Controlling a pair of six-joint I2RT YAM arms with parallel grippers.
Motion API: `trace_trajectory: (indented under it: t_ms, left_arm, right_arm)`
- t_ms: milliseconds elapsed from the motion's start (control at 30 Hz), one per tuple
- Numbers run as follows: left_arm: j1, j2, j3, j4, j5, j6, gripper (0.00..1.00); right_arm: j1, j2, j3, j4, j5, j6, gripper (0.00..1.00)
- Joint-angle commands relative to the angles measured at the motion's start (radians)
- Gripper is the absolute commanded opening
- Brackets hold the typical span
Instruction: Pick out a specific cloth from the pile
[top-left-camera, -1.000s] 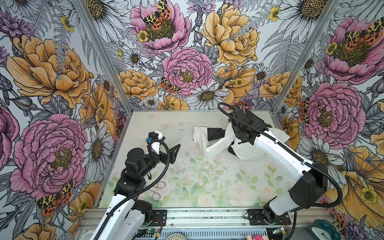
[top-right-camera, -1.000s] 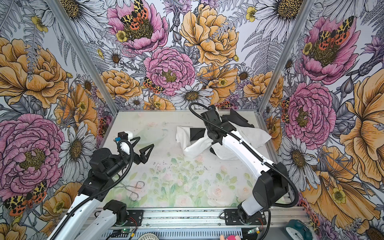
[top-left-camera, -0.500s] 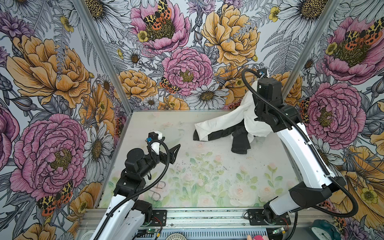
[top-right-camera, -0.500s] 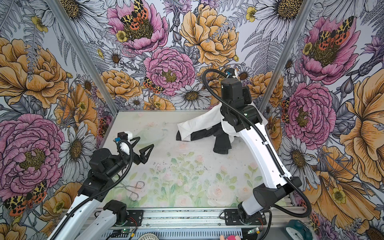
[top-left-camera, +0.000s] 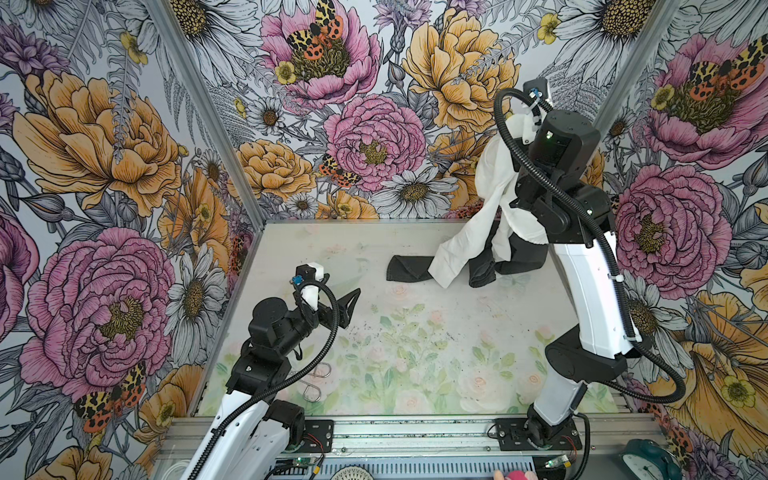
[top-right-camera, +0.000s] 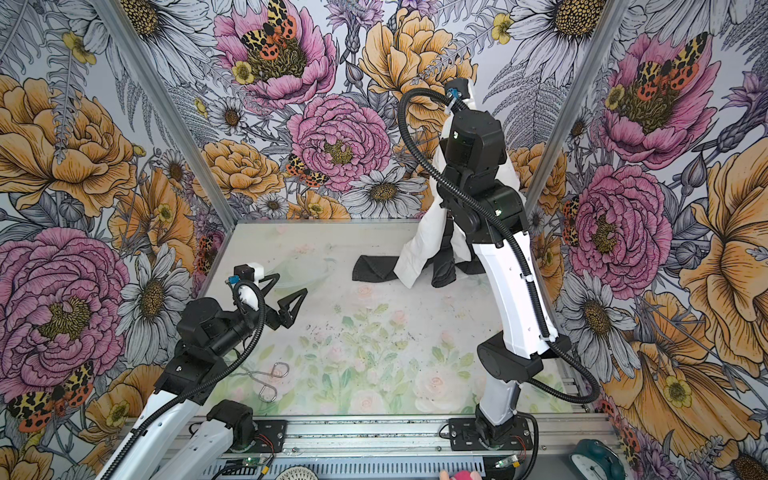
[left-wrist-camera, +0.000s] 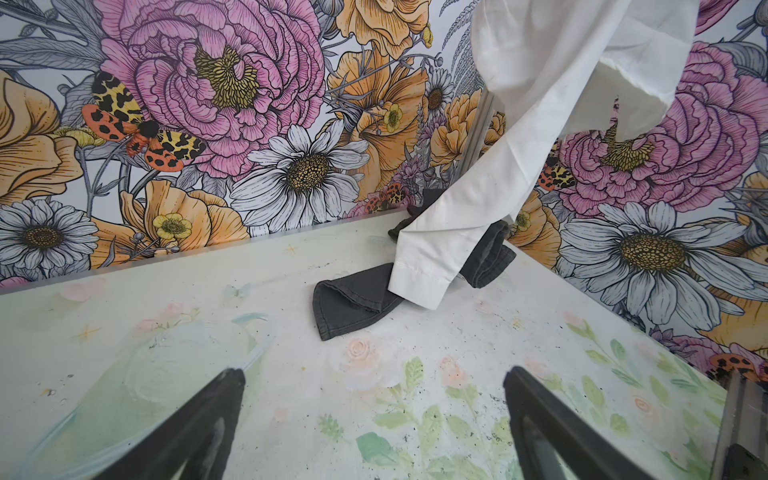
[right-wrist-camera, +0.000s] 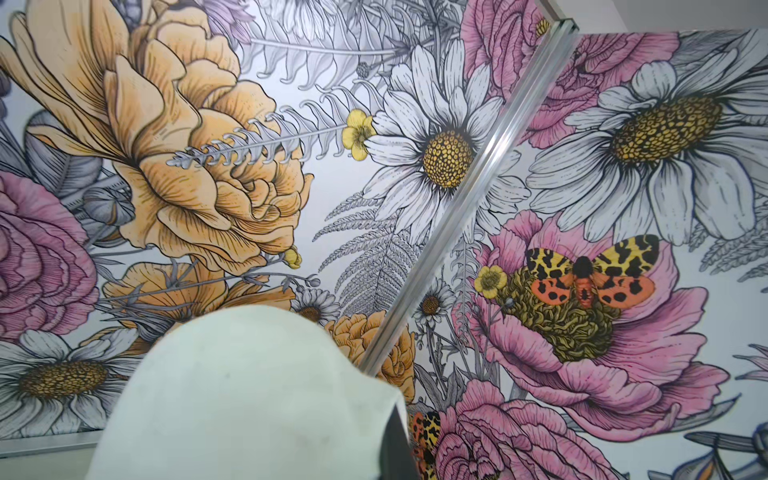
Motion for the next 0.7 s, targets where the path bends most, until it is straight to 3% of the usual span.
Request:
trace_trajectory:
  t_ms: [0, 200, 433, 667]
  left_arm:
    - [-0.004, -0.006, -0.013, 0.027, -0.005, 0.008, 0.99]
    - [-0.002, -0.001, -0.013, 0.027, -0.007, 0.010, 0.99]
    - [-0.001, -0.001, -0.015, 0.027, -0.013, 0.012, 0.99]
    - [0.000, -0.025, -0.018, 0.023, -0.044, 0.018, 0.99]
  right_arm:
    - [0.046, 0.023, 0.076, 0.073, -0.094, -0.015, 0.00]
    - [0.101, 0.032, 0.095, 0.081, -0.303, 0.162, 0.00]
    - [0.146, 0.085, 0.030, 0.081, -0.687, 0.451, 0.00]
    - [0.233, 0.234, -0.043, 0.081, -0.836, 0.560, 0.00]
